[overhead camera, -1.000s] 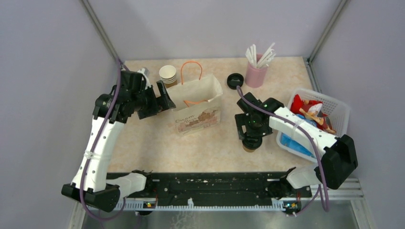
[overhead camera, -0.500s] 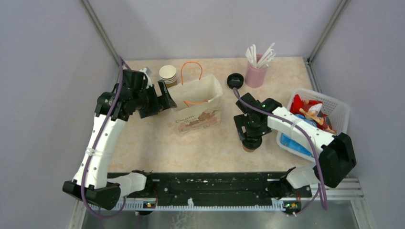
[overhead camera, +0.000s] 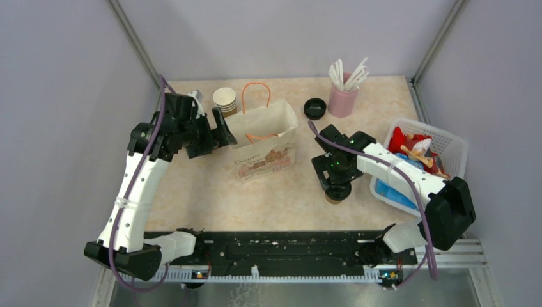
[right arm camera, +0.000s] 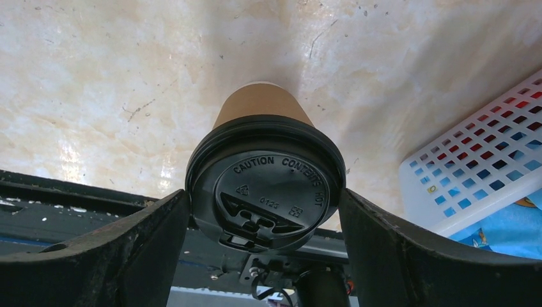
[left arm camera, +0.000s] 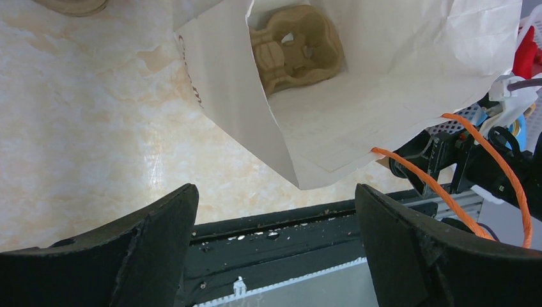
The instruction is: Pack the takeout coffee
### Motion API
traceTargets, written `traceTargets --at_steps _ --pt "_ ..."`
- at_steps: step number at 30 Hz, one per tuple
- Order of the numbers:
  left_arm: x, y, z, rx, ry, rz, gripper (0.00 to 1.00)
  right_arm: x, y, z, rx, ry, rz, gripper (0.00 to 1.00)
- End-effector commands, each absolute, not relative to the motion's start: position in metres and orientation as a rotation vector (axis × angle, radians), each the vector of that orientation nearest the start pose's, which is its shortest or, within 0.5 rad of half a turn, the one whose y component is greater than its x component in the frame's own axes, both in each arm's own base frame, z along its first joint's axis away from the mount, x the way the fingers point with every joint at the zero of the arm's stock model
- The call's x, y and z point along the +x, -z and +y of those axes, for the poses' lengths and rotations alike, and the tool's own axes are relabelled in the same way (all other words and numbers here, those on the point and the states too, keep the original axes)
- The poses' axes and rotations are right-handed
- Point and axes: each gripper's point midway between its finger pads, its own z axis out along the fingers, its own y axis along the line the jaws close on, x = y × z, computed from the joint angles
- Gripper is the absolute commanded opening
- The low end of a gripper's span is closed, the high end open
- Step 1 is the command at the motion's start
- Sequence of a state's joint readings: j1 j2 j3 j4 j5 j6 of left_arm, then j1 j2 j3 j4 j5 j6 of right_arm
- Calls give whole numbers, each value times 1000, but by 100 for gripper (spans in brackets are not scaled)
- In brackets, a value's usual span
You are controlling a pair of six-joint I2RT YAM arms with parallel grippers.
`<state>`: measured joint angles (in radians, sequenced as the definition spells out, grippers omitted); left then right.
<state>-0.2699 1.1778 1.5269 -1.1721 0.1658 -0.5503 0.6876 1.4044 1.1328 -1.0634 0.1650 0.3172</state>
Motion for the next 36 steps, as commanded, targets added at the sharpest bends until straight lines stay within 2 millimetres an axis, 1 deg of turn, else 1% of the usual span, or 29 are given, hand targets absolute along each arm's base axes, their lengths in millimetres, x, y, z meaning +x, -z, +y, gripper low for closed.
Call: traceTargets --at_steps 1,11,14,17,22,26,29,31,36 --pt "251 -298 -123 -247 592 2418 98 204 -113 151 -497 33 2802 83" --pt "249 -297 -123 -259 595 2420 98 202 -112 149 -472 39 2808 83" --pt "248 -295 -123 -265 594 2424 98 201 -113 149 -467 34 2805 80" --pt "249 -296 -123 -272 596 2419 97 204 -121 149 -459 24 2778 77" --pt "251 -295 -119 -294 568 2420 97 210 -140 147 -452 19 2711 75" --pt "253 -295 -121 -294 574 2422 97 216 -160 146 -445 6 2646 75" --pt "254 -296 -124 -270 586 2426 96 221 -182 145 -438 -20 2563 75" --pt "256 -299 -123 -252 581 2421 95 228 -202 142 -411 -34 2479 75" --pt "262 -303 -122 -221 563 2403 88 240 -261 133 -375 -54 2269 74"
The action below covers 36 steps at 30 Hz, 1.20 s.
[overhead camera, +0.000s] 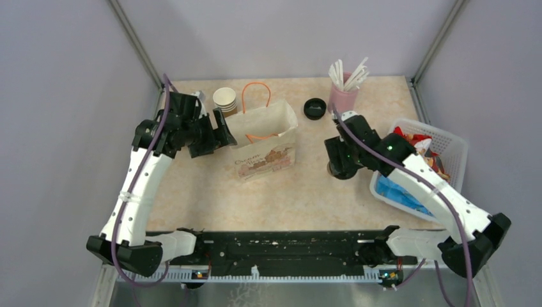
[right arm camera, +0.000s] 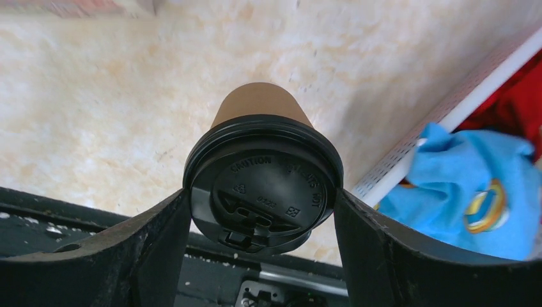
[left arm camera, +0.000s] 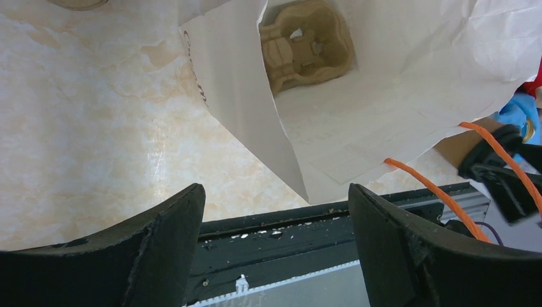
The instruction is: Pack the takeout coffee
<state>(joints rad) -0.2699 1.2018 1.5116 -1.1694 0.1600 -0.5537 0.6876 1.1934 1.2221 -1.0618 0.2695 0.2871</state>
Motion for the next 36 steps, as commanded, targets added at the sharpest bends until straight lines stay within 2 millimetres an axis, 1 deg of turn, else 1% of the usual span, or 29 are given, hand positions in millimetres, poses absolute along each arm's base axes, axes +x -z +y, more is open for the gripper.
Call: traceTargets --at_steps 1,3,5,8,10,13,16,18,19,20,22,24,25,28,30,32,34,36 --pt "264 -302 -122 -223 553 2410 87 242 -275 133 -373 -61 2227 74" --pt "269 -304 -122 -216 543 2402 87 247 -302 133 -392 -77 2142 74" --pt "278 -309 -122 -204 535 2374 86 251 -326 139 -448 -106 2066 74" --pt "291 -308 -126 -189 537 2366 83 254 -359 162 -552 -207 1967 74" --pt "297 -302 -128 -182 533 2379 81 258 -384 176 -607 -261 1900 71" --pt "308 -295 -123 -165 474 2377 74 260 -419 198 -674 -348 1804 68" --pt "319 -291 -121 -135 434 2368 66 260 -446 218 -725 -403 1737 67" --pt "325 -287 -121 -118 420 2372 62 263 -454 225 -729 -407 1730 67" --pt "328 -285 -121 -112 409 2380 60 266 -453 224 -716 -391 1748 67" --pt "329 -284 -121 -109 406 2386 59 272 -448 219 -686 -355 1781 67" --pt "330 -282 -119 -105 389 2389 59 281 -432 208 -615 -273 1863 67" --pt "328 -284 -115 -109 370 2379 58 281 -412 206 -588 -260 1919 67" --pt "327 -284 -115 -105 368 2375 58 281 -394 206 -546 -262 1969 67" --pt "324 -285 -114 -94 365 2373 57 276 -356 197 -464 -255 2056 68" --pt "323 -288 -113 -89 364 2365 58 272 -322 191 -417 -253 2129 67" --pt "322 -293 -114 -86 373 2349 58 267 -279 183 -378 -239 2221 66" --pt "322 -299 -115 -85 387 2337 61 261 -235 171 -350 -199 2323 65" --pt "320 -309 -116 -85 405 2325 66 256 -199 158 -305 -150 2409 65"
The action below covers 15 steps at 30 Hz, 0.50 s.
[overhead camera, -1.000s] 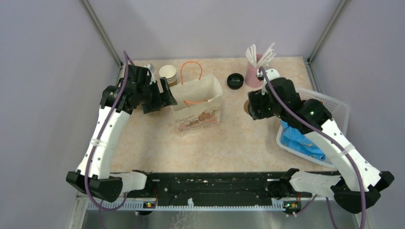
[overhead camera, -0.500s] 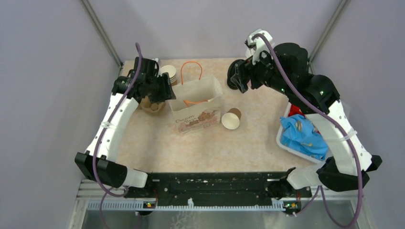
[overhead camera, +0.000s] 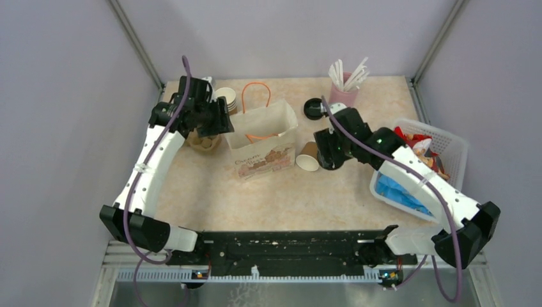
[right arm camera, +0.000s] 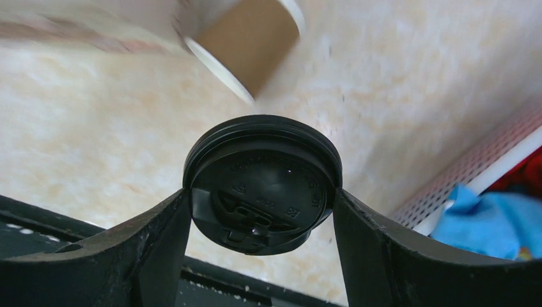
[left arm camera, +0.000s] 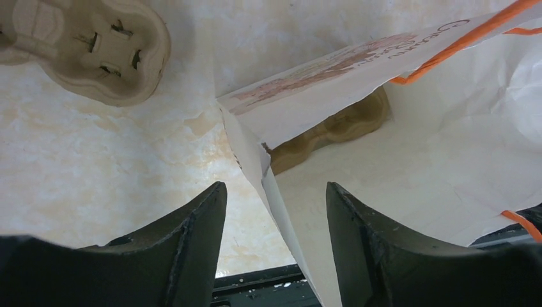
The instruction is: Pack the takeout coffee
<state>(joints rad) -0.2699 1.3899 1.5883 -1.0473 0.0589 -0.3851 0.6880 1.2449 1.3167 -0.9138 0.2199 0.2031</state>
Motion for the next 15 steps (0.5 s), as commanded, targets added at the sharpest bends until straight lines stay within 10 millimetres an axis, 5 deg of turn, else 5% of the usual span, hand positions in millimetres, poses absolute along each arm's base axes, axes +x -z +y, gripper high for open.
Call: traceTargets --at_steps 1,8,12,15 --pt "318 -313 -117 -87 414 2318 68 253 -178 151 -281 -125 2460 65" --pt "297 -333 -127 -78 541 2276 78 246 -80 127 -78 -31 2656 68" --pt "284 -319 -128 -98 568 2314 77 243 -59 121 -55 19 2696 73" --pt "264 -324 -123 -75 570 2298 86 242 -53 117 -56 35 2703 78"
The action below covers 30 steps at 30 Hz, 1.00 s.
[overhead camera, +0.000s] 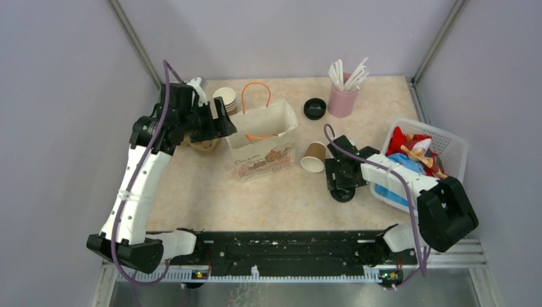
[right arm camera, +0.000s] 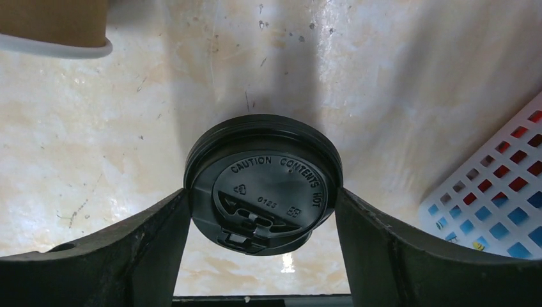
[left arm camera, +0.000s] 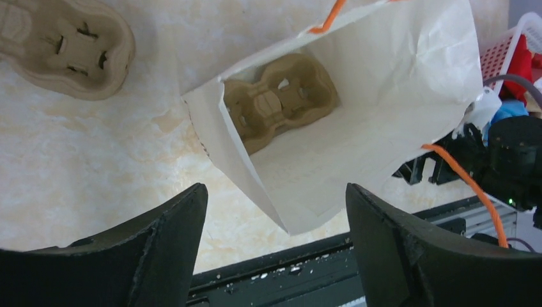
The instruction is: Pack the takeout coffee
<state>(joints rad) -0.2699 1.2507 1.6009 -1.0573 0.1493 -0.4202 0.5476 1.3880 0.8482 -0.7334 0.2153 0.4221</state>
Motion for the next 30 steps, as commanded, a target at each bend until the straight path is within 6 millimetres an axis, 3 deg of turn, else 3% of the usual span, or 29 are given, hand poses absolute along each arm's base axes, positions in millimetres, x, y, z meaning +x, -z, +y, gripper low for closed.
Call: traceTargets --at_steps 1,4,10,14,16,20,22,24,27,30 --pt "254 -327 -122 -58 580 2283 90 241 -53 118 -63 32 2702 81" --pt "226 -336 -129 13 677 2247 96 247 -71 122 -103 1 2672 88" --pt "167 -318 -156 79 999 2243 96 268 -113 148 -325 -171 2493 92" --pt "148 -309 -166 89 1134 2226 91 300 -115 156 -345 -164 2336 89" --pt "142 -306 -167 108 1156 2216 91 322 -113 151 -308 -80 2263 86" --pt "130 -300 -167 172 1166 2194 90 356 -107 148 -340 86 2173 73" --pt "126 -296 -167 182 1175 2182 90 368 -108 150 -377 151 2145 62" --pt "122 -291 -168 180 1203 2174 89 374 -104 151 -445 207 2147 53" --pt "121 -286 -171 173 1235 2146 87 375 -98 152 -452 223 2160 48" --pt "130 -279 -169 171 1199 2130 84 370 -100 151 -421 218 2158 10"
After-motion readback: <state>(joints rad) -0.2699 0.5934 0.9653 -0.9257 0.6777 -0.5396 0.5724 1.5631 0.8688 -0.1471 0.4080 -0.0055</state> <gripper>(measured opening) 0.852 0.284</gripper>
